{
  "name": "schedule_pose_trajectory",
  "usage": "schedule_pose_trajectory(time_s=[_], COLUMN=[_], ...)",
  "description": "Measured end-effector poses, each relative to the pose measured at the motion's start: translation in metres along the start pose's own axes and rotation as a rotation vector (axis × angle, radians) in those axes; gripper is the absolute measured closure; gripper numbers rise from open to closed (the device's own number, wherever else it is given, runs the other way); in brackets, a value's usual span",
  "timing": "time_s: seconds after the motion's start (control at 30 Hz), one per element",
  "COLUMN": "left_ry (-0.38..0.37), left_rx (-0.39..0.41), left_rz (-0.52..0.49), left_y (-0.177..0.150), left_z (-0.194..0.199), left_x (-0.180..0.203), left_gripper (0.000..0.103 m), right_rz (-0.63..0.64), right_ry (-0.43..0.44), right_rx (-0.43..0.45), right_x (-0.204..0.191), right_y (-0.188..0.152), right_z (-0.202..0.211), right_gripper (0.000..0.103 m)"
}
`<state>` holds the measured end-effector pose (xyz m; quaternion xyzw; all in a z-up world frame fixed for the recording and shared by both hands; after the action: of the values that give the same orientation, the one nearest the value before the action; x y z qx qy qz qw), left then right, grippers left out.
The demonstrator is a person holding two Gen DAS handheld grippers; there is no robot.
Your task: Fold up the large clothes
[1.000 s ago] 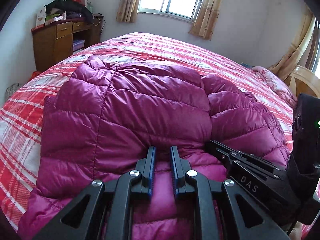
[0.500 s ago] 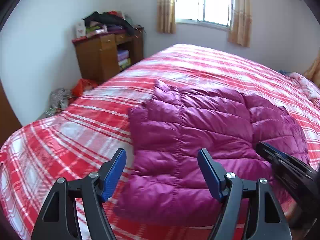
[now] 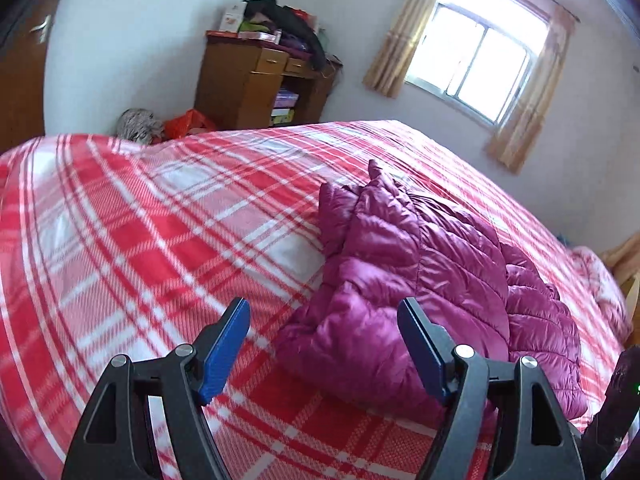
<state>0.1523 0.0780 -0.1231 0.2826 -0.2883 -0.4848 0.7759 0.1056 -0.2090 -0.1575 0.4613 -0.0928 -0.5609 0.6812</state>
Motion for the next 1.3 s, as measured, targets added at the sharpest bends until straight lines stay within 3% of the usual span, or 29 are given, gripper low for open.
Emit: schedule_pose_trajectory(time_s=[0.13, 0.3, 0.37, 0.43, 0.53, 0.57, 0.6, 0.7, 0.9, 0.93, 1.0, 1.03, 1.1, 1.3], left_ry=[-0.042, -0.152, -0.154, -0.169, -0.193, -0.203, -0.212, -0.258, -0.259, -0.27, -0.299, -0.318, -0.353, -0.452], left_rx=[-0.044, -0.002, -0.027, -0.039, -0.027, -0.028, -0.027, -0.008, 0.015, 0.025, 0.037, 0.046, 0.076, 0.22], left_rz=[0.063, 0.164, 0.175, 0.211, 0.273, 0.286, 0.294, 0.314, 0.294, 0.284, 0.262, 0.234, 0.169, -0.147], left_y=[-0.022, -0.024, -0.017, -0.012, -0.003, 0.0, 0.001, 0.005, 0.009, 0.011, 0.016, 0.02, 0.029, 0.049], left_z=[-0.002, -0.002, -0.016, -0.029, -0.042, -0.045, -0.046, -0.05, -0.058, -0.057, -0.053, -0.05, -0.041, 0.019], left_x=[0.001, 0.005, 0.013, 0.017, 0.019, 0.02, 0.02, 0.021, 0.031, 0.034, 0.04, 0.046, 0.058, 0.127], left_gripper=[0.027, 0.027, 0.027, 0.026, 0.025, 0.025, 0.025, 0.017, 0.018, 0.022, 0.058, 0.061, 0.081, 0.083], right_rz=[-0.008, -0.067, -0.129, -0.22, -0.316, -0.354, -0.372, -0.374, -0.354, -0.358, -0.365, -0.376, -0.399, -0.526], right_ry=[0.023, 0.021, 0.026, 0.033, 0.036, 0.033, 0.035, 0.036, 0.029, 0.031, 0.036, 0.044, 0.067, 0.163], right_rx=[-0.014, 0.134, 0.159, 0.166, 0.104, 0.076, 0.08, 0.093, 0.098, 0.099, 0.099, 0.099, 0.094, 0.007], right_x=[0.002, 0.026, 0.045, 0.068, 0.093, 0.101, 0.107, 0.107, 0.105, 0.105, 0.108, 0.11, 0.115, 0.128], right_y=[0.008, 0.056, 0.076, 0.091, 0.088, 0.08, 0.075, 0.074, 0.071, 0.07, 0.07, 0.069, 0.07, 0.079], right_z=[0.008, 0.03, 0.02, -0.002, -0.038, -0.051, -0.056, -0.056, -0.056, -0.056, -0.056, -0.057, -0.056, -0.043], right_gripper=[0.057, 0.062, 0.093, 0.093, 0.094, 0.103, 0.103, 0.103, 0.103, 0.103, 0.103, 0.103, 0.103, 0.102])
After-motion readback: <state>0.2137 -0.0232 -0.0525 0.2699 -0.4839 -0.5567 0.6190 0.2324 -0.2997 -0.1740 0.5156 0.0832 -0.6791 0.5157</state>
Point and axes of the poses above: each gripper's, at about its wrist camera, not at the fingertips, and z roughly against the way its jaws point, x to its right, y to its top, the point moved 2 cm from there along -z, roughly the way its jaws point, and after that the axes turned 15 degrees about y, right-handed, at the moved point
